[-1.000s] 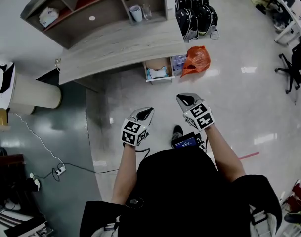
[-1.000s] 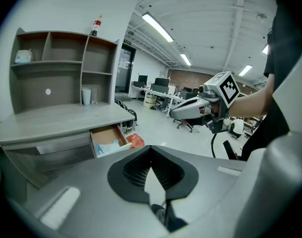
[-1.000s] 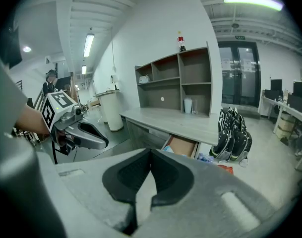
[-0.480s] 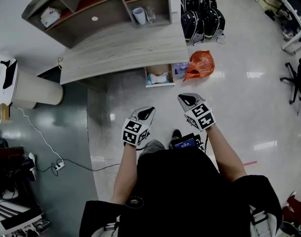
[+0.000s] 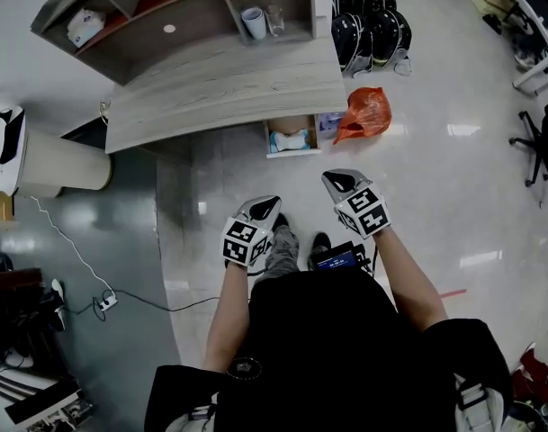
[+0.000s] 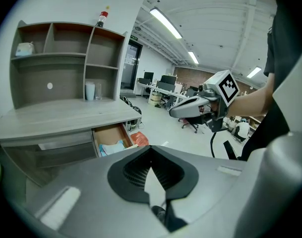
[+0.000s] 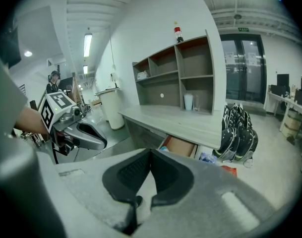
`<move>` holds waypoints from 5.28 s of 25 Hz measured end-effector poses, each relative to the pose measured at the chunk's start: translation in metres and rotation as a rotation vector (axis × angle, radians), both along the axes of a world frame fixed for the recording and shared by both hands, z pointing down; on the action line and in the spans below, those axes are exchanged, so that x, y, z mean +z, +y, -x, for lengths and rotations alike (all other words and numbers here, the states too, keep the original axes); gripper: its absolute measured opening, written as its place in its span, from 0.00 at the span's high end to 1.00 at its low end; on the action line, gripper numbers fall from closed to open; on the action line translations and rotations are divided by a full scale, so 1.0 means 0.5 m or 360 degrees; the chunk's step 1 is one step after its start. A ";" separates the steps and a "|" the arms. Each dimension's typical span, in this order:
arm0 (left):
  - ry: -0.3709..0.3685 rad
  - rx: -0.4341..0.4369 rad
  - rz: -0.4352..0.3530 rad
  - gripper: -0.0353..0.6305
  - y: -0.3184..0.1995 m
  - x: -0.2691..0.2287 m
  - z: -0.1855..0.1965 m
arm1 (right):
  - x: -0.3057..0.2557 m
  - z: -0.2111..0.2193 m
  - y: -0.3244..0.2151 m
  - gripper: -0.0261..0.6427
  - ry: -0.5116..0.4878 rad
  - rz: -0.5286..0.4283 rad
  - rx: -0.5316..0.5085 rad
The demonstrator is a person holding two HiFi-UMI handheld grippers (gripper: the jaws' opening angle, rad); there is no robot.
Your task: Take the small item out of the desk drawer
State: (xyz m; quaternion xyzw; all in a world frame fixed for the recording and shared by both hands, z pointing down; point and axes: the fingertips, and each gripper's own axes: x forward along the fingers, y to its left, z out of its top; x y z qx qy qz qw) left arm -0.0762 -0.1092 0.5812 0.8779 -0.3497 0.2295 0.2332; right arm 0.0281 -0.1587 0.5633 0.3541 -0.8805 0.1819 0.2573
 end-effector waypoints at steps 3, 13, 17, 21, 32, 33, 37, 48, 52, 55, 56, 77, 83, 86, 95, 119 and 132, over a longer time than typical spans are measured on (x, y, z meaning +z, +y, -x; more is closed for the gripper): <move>0.0018 0.0034 0.0013 0.94 -0.022 0.008 0.015 | 0.004 0.012 -0.015 0.96 0.0016 0.0012 0.0035; 0.0029 0.0155 -0.0052 0.94 -0.146 0.004 0.075 | 0.000 0.072 -0.109 0.96 0.0068 0.0009 0.0161; 0.0045 0.0217 -0.0045 0.94 -0.194 0.007 0.106 | 0.000 0.106 -0.153 0.96 0.0089 0.0007 0.0207; 0.0062 0.0295 -0.0038 0.94 -0.229 0.007 0.121 | -0.003 0.126 -0.178 0.96 0.0091 0.0008 0.0274; 0.0037 0.0343 0.0013 0.94 -0.254 0.025 0.091 | -0.001 0.092 -0.191 0.96 0.0079 0.0030 0.0321; 0.0037 0.0335 0.0014 0.94 -0.253 0.023 0.086 | -0.002 0.085 -0.192 0.96 0.0080 0.0031 0.0316; 0.0041 0.0314 0.0004 0.94 -0.255 0.010 0.063 | -0.011 0.062 -0.200 0.96 0.0072 0.0020 0.0288; -0.0010 0.0270 -0.0010 0.94 -0.260 -0.004 0.014 | -0.020 0.023 -0.216 0.96 0.0018 0.0002 0.0212; -0.0023 0.0265 0.0001 0.94 -0.257 0.001 0.005 | -0.013 0.014 -0.216 0.96 0.0007 0.0014 0.0199; -0.0021 0.0261 0.0012 0.94 -0.260 0.004 0.002 | -0.009 0.010 -0.215 0.96 0.0006 0.0026 0.0178; -0.0017 0.0257 0.0015 0.94 -0.262 0.004 0.002 | -0.006 0.010 -0.214 0.96 0.0008 0.0032 0.0169; -0.0408 0.0642 0.0083 0.83 -0.363 0.177 -0.055 | 0.106 0.006 -0.261 0.96 -0.0055 0.0148 0.0125; -0.0554 0.0779 0.0096 0.76 -0.374 0.261 -0.082 | 0.142 -0.004 -0.270 0.96 -0.0071 0.0173 0.0131; -0.0610 0.0848 0.0125 0.74 -0.373 0.307 -0.094 | 0.162 -0.008 -0.268 0.96 -0.0081 0.0189 0.0130; -0.0834 0.0950 0.0103 0.71 -0.399 0.426 -0.103 | 0.220 -0.012 -0.268 0.96 -0.0111 0.0222 0.0113; -0.1138 0.1166 0.0089 0.65 -0.453 0.594 -0.103 | 0.309 -0.023 -0.284 0.96 -0.0155 0.0266 0.0131; -0.1216 0.1196 0.0073 0.70 -0.451 0.607 -0.111 | 0.306 -0.041 -0.294 0.96 -0.0169 0.0265 0.0178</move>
